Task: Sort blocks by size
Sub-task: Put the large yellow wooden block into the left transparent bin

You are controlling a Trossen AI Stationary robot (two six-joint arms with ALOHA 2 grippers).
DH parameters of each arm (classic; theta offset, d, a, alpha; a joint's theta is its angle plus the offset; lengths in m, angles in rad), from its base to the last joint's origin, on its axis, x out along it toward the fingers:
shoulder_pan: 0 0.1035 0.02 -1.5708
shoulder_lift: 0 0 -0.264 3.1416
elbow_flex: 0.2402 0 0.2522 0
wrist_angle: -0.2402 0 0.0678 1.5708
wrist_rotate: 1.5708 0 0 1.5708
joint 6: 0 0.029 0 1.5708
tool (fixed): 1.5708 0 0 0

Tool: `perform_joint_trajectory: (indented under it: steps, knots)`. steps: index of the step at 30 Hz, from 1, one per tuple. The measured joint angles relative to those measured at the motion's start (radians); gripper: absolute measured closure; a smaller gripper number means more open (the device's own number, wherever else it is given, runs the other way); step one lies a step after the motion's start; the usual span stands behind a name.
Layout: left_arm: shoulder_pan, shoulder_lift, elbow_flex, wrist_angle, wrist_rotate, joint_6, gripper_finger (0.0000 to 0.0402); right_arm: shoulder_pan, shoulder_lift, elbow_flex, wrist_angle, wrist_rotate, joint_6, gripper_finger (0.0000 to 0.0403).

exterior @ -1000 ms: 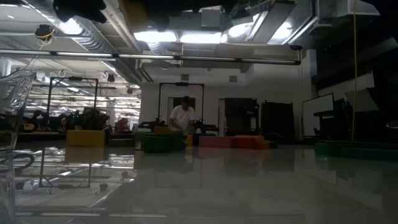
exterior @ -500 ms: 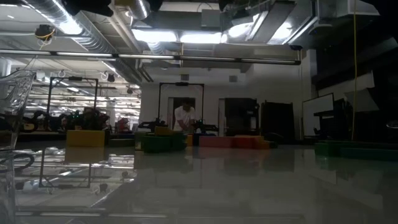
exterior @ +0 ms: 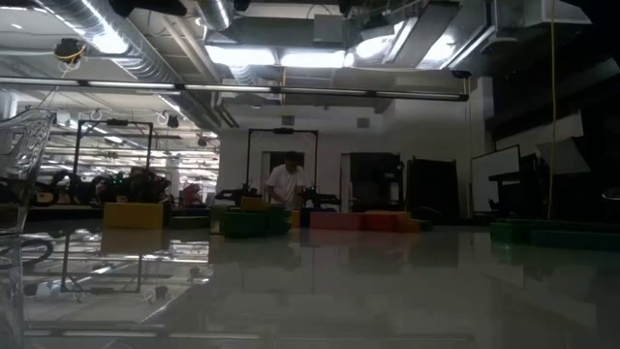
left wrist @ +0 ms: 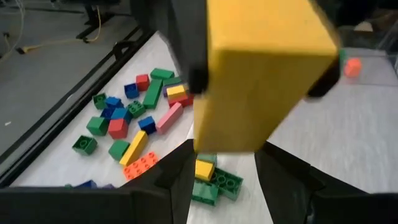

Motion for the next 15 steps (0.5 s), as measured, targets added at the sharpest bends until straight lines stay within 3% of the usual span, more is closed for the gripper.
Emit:
perform_joint_trajectory:
  steps: [15]
  knots:
    - [0.000,0.000,-0.001,0.092,-0.002,0.106,0.0249,0.001,0.002,0.001,0.003,-0.006,0.001,0.0265]
